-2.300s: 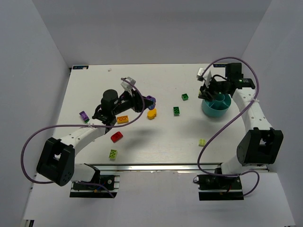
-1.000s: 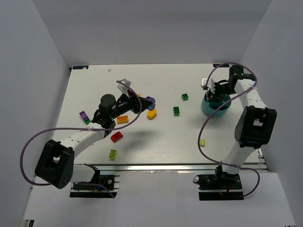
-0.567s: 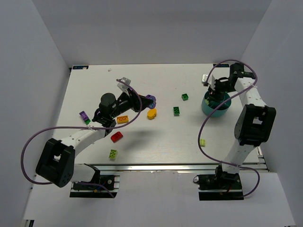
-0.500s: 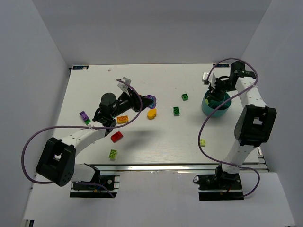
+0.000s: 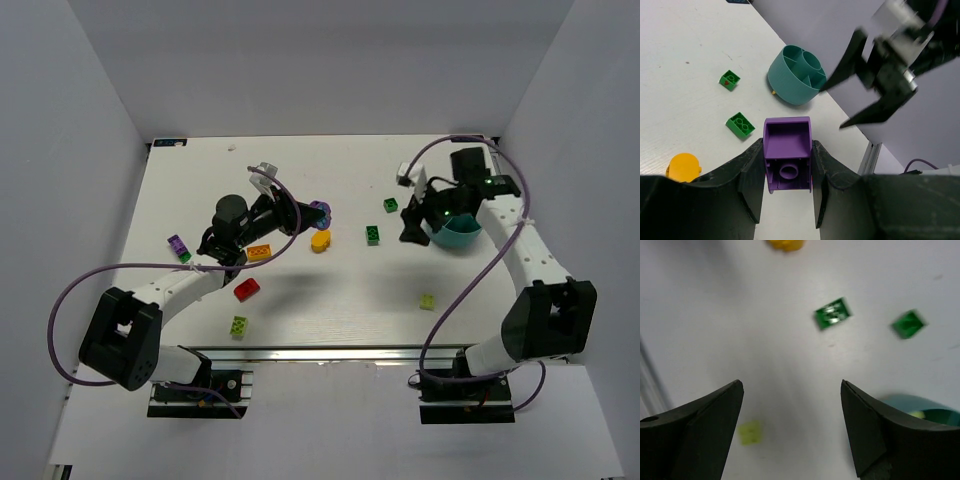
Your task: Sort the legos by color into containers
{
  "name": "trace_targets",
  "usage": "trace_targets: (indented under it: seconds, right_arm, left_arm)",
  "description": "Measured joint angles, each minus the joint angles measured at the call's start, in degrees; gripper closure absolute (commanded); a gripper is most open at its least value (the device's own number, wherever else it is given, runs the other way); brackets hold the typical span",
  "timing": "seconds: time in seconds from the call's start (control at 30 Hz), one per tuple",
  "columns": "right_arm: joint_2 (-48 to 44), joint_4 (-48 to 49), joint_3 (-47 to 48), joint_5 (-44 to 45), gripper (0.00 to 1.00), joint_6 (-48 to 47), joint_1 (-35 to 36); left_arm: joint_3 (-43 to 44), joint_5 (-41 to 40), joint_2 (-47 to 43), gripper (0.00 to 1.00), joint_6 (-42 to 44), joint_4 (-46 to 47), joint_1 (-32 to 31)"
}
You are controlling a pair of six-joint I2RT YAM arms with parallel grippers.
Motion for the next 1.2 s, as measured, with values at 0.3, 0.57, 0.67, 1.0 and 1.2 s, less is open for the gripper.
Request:
trace_targets:
  seconds: [0.3,0.57,0.67,1.0,1.2]
  right_arm:
    - [-9.88,-0.55,-17.62,14.56,0.11,13.6,9.86]
    - [-14.88,-2.12,-25.29,15.19,0.11,-7.85,10.19]
    - [-14.99,-1.11,-30.69,17.18,0.15,-13.16,10.19]
    - [-9.38,4.04,-31.58,23.23,0.2,-10.29,10.21]
    - [-6.64,4.52,-31.58,24.83,0.22,-9.42,10.58]
  left_arm:
    - [-0.81,-0.46,-0.15,1.0,-0.22,0.13,0.0]
    - [-2.47,-1.77,-3.13,1.0,0.24,-2.93,0.0]
    - [-3.61,-3.23,-5.55,1.0,0.55,-4.24,0.0]
    - [-6.32,-5.79,-9.55,1.0,1.01,-5.99,0.0]
    - [-6.32,-5.84,-9.51,1.0,1.64,-7.21,0.0]
